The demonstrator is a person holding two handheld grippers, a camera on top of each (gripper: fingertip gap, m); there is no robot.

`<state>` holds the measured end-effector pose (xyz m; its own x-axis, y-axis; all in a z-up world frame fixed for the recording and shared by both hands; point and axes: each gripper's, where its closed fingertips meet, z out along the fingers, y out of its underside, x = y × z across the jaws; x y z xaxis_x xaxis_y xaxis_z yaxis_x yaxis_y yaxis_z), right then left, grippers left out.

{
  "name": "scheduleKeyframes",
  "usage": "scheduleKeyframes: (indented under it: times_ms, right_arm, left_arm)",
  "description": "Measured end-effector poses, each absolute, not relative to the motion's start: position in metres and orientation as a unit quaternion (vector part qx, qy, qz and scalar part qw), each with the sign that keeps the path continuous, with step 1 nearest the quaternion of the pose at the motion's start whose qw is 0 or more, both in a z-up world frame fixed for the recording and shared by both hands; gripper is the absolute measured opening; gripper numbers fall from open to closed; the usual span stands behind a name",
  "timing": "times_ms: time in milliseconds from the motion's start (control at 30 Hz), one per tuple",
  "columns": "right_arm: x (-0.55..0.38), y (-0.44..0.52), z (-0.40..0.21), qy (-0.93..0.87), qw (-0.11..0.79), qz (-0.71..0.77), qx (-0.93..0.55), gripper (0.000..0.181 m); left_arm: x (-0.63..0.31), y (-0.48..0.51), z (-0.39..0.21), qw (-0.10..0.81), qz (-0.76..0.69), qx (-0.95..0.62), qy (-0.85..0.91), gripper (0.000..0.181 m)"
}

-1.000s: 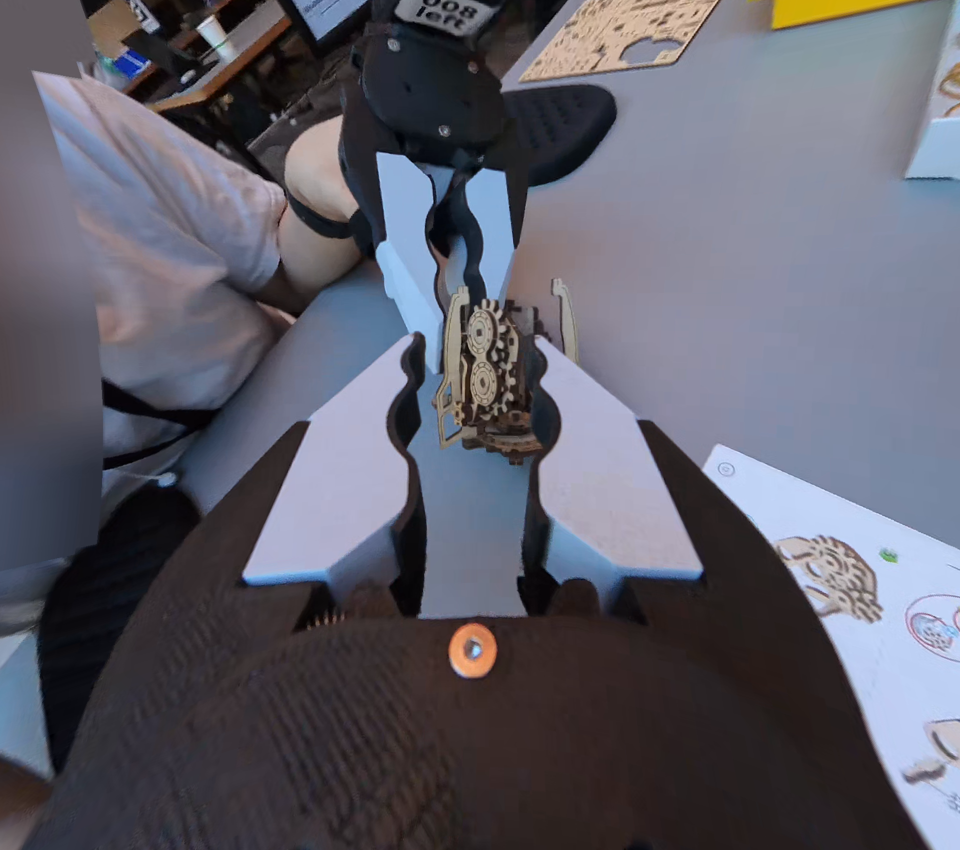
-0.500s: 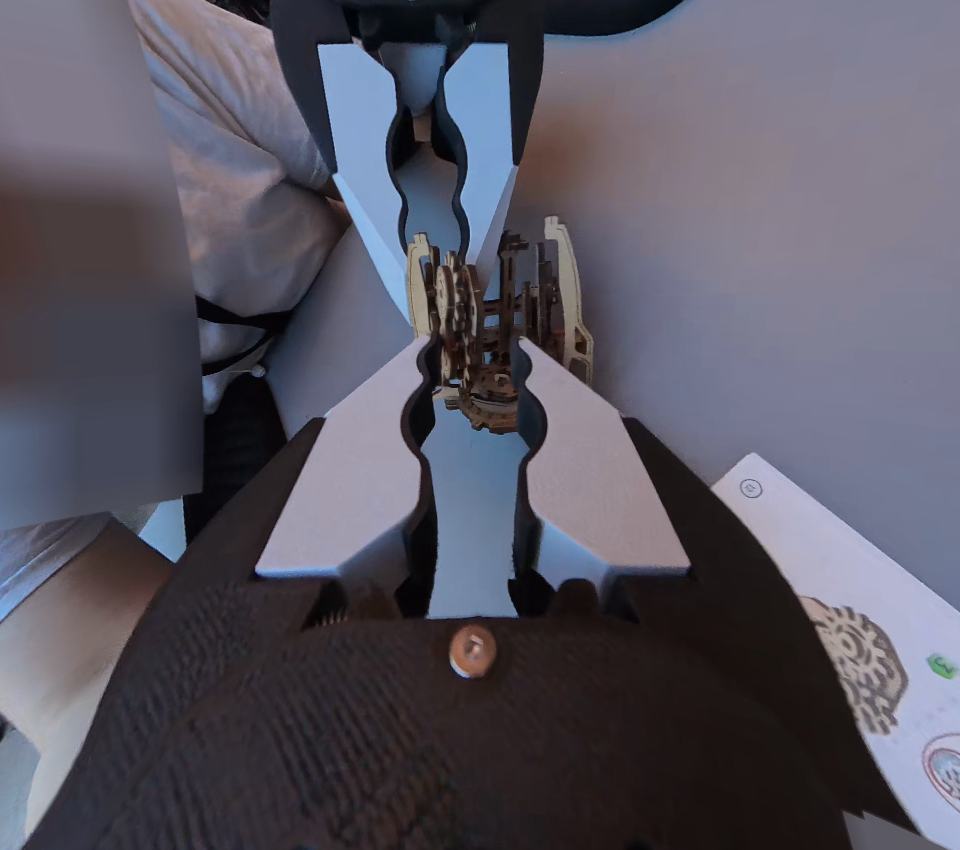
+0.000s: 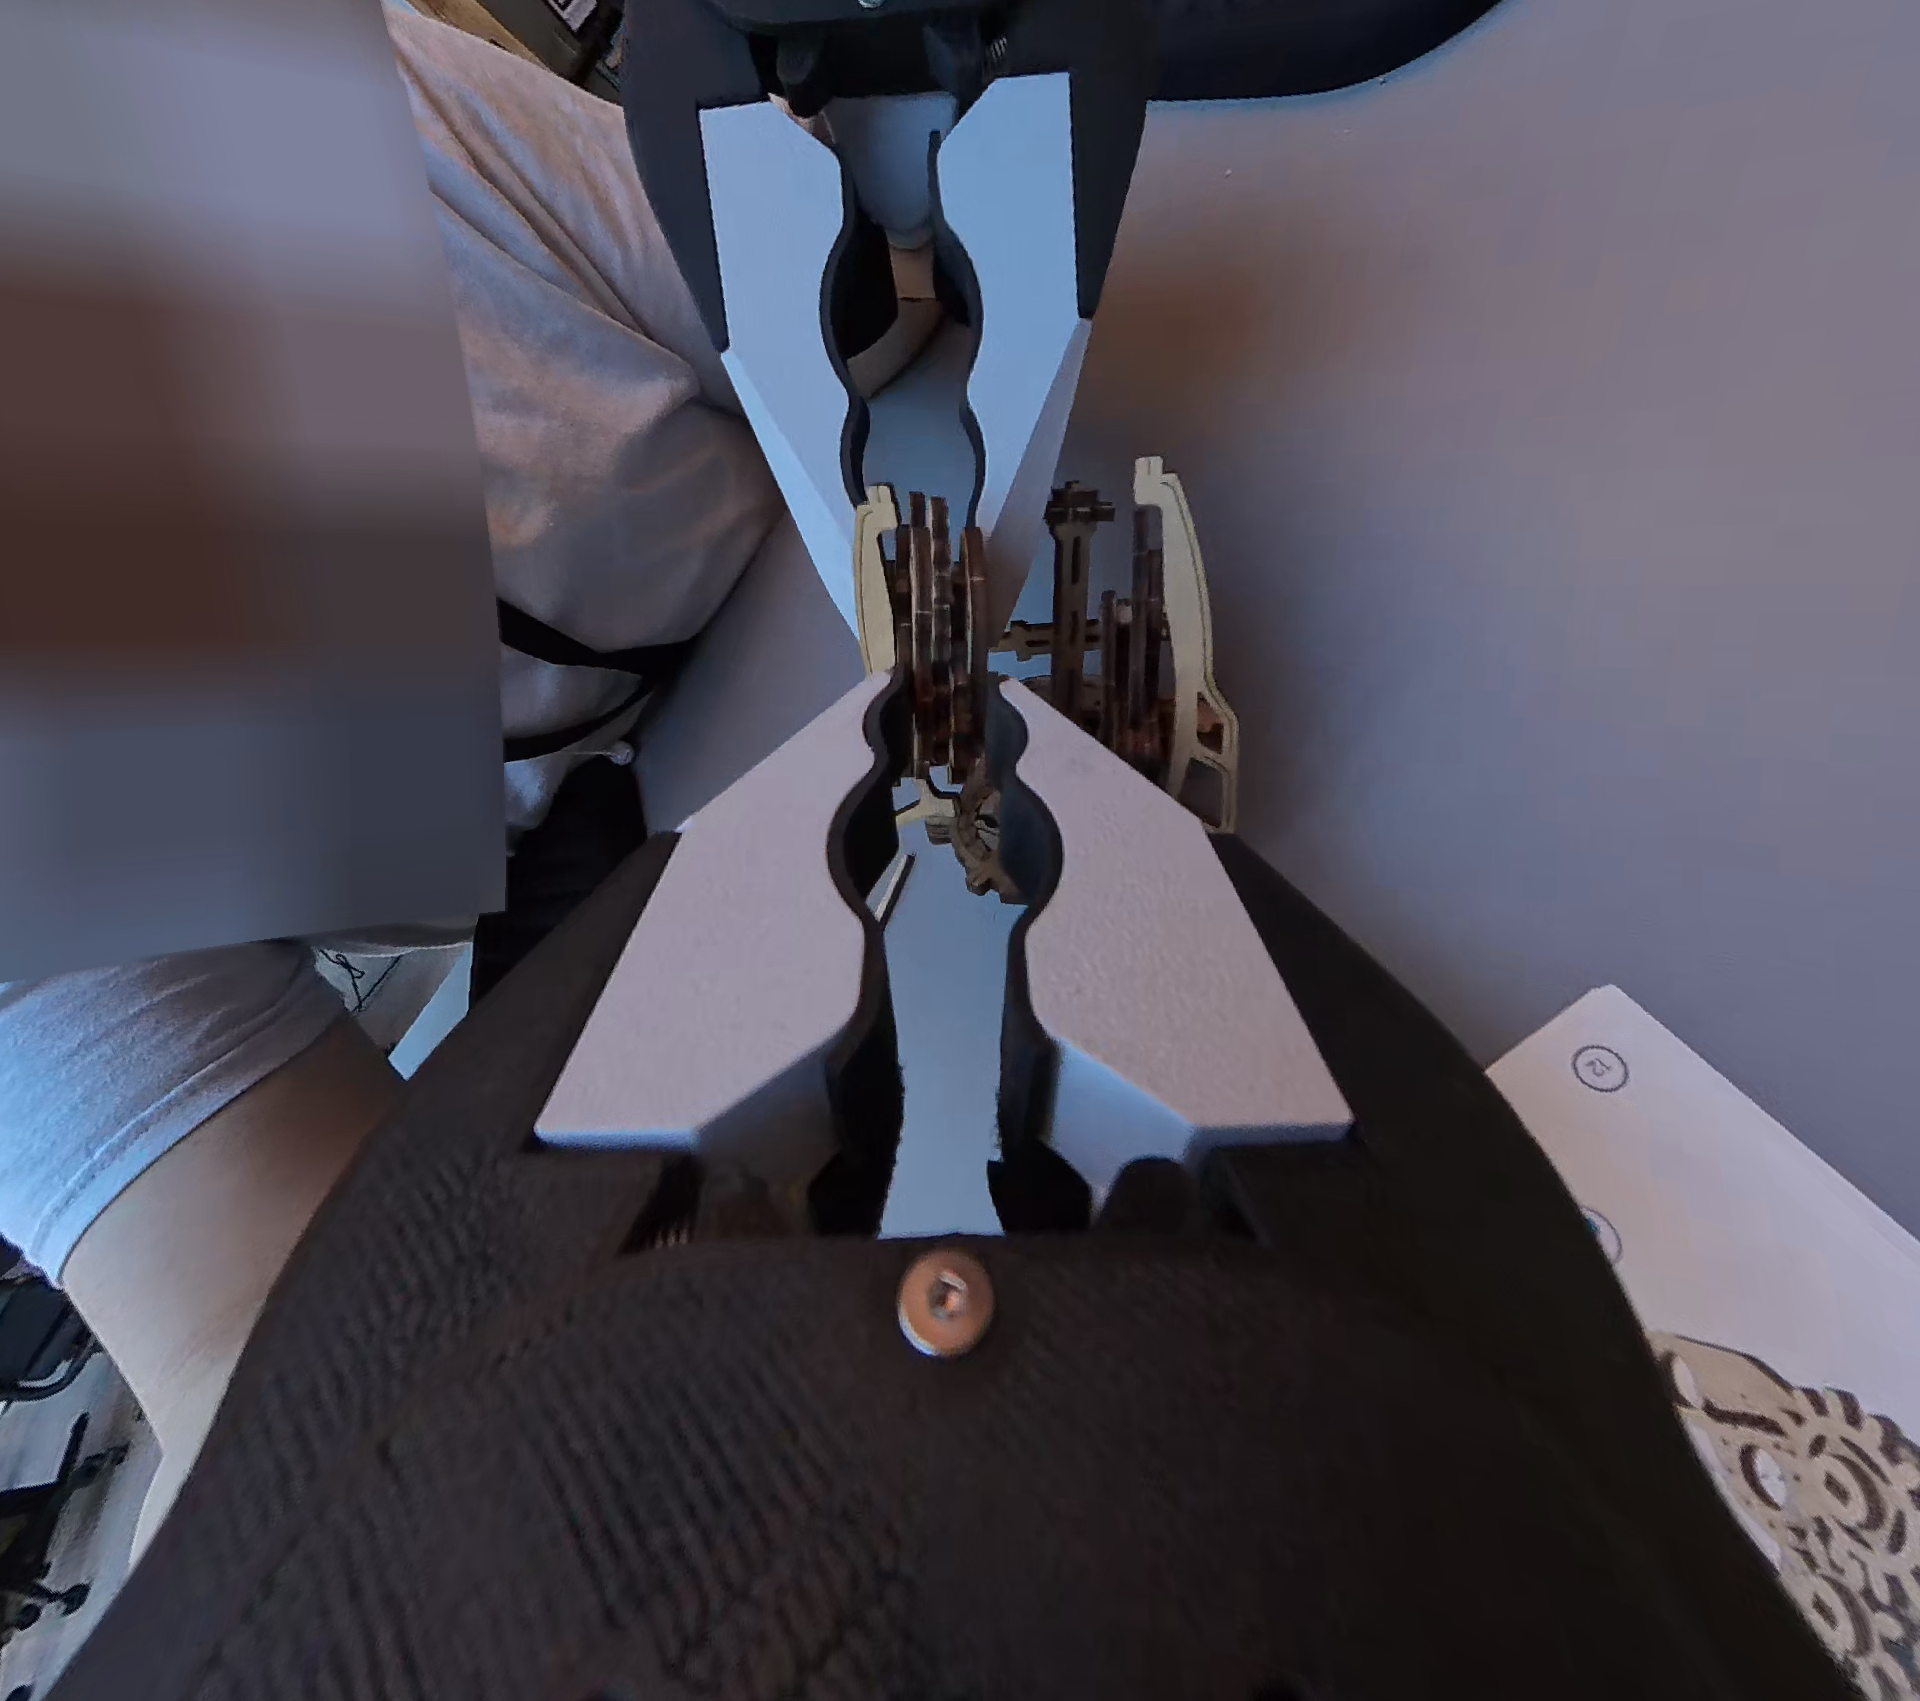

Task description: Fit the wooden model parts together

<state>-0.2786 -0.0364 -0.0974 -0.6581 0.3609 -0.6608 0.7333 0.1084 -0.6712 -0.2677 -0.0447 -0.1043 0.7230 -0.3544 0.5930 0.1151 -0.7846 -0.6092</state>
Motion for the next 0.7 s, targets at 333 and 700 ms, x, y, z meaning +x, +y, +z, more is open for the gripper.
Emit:
scheduleKeyframes:
  times_ms: [333, 700]
  right_arm:
    - [-0.28, -0.039, -0.102, 0.718, 0.184, -0.555, 0.378, 0.011]
    - [-0.279, -0.04, -0.104, 0.699, 0.203, -0.559, 0.397, 0.011]
  left_arm:
    - [-0.279, -0.049, -0.093, 0.345, -0.338, -0.873, 0.069, 0.043]
    - [-0.314, -0.067, -0.083, 0.408, -0.246, -0.872, 0.116, 0.048]
